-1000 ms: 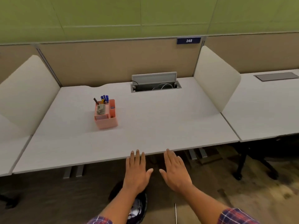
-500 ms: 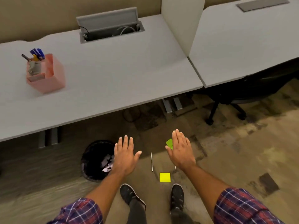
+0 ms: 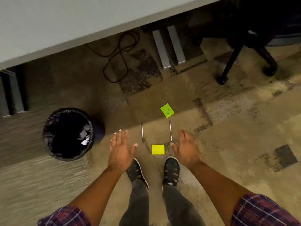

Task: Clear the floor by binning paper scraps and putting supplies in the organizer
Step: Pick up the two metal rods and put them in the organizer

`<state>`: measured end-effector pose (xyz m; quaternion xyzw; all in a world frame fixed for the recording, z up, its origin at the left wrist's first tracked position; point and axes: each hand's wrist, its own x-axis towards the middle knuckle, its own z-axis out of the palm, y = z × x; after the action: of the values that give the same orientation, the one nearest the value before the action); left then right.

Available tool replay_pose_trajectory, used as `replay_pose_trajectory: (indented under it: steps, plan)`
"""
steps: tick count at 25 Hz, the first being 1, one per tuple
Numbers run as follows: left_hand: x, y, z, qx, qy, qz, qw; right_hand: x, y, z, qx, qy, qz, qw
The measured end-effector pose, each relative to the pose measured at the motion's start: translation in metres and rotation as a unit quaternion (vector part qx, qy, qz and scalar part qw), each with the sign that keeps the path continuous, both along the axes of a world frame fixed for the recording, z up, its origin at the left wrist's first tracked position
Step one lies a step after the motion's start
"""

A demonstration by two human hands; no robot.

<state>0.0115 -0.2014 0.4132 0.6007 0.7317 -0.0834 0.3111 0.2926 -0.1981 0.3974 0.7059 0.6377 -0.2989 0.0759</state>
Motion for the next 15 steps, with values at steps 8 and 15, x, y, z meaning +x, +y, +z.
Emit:
replay_pose_trajectory:
  steps: [8, 15]
  plan:
    - [-0.001, 0.022, -0.207, -0.092, -0.064, 0.125, 0.986, 0.016, 0.004, -0.209, -0.076, 0.066, -0.244, 0.965]
    - [0.008, 0.068, -0.36, -0.097, -0.097, 0.255, 0.957, 0.01, 0.043, -0.355, -0.111, 0.038, -0.237, 0.964]
